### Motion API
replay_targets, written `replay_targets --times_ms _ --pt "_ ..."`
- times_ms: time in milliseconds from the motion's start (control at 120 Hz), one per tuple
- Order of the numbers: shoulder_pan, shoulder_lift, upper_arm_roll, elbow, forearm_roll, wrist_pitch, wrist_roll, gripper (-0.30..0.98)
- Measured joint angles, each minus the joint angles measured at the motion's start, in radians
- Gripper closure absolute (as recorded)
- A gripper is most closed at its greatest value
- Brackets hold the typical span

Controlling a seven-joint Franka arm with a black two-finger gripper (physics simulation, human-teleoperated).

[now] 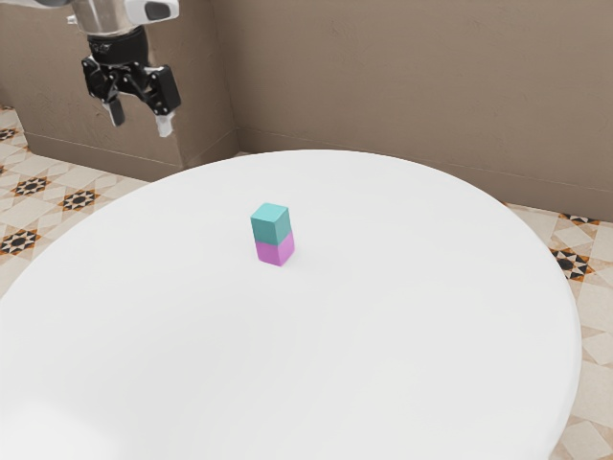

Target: Pick up the blue block with one arm, and put the blue block on the table with one arm

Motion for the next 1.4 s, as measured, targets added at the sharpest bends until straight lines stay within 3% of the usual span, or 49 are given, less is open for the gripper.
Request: replay_targets --times_ms 208,367,667,742,933,1108,1400 --pt "0.021 0.000 0.005 0.003 -0.003 -0.035 0.002 0.00" --pt "0.024 0.000 -0.018 0.266 -0.010 -0.124 0.003 0.00" --pt "-0.148 0.074 -0.021 0.293 -0.013 -0.143 0.004 0.00" --pt "-0.153 0.137 -0.023 0.290 -0.015 -0.102 0.004 0.00" --pt "0.003 0.396 -0.015 0.284 -0.068 0.057 0.004 0.00" --pt "0.009 0.567 -0.014 0.266 -0.084 0.205 0.004 0.00" --pt "-0.012 0.699 -0.003 0.288 -0.054 0.379 0.019 0.00"
